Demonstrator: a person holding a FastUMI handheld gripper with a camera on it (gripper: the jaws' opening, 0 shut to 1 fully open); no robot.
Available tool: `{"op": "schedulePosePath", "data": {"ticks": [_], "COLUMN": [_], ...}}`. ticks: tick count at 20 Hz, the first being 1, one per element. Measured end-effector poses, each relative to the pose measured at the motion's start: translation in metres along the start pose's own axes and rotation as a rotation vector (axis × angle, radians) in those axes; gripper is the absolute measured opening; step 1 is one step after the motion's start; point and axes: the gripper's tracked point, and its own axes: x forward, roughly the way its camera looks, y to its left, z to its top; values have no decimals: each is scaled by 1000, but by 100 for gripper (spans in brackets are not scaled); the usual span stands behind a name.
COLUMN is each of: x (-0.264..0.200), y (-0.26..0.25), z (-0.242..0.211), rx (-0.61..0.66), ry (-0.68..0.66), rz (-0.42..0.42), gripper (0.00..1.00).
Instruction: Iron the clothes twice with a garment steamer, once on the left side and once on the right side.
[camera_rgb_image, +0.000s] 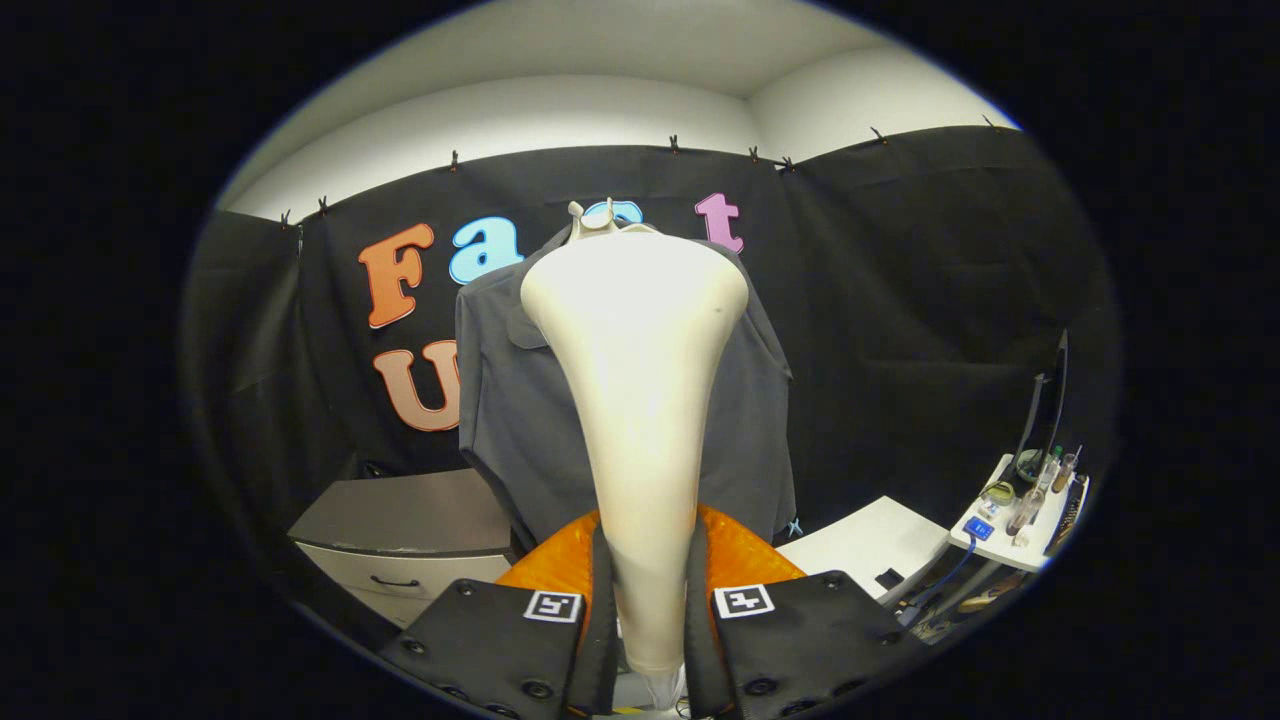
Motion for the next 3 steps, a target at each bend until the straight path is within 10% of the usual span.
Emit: {"op": "schedulePosePath", "data": {"ticks": [3], "x": [0], "y": [0], "z": [-2], "rx": [-6], "ry": [5], "rz": [1], "gripper": [34]}}
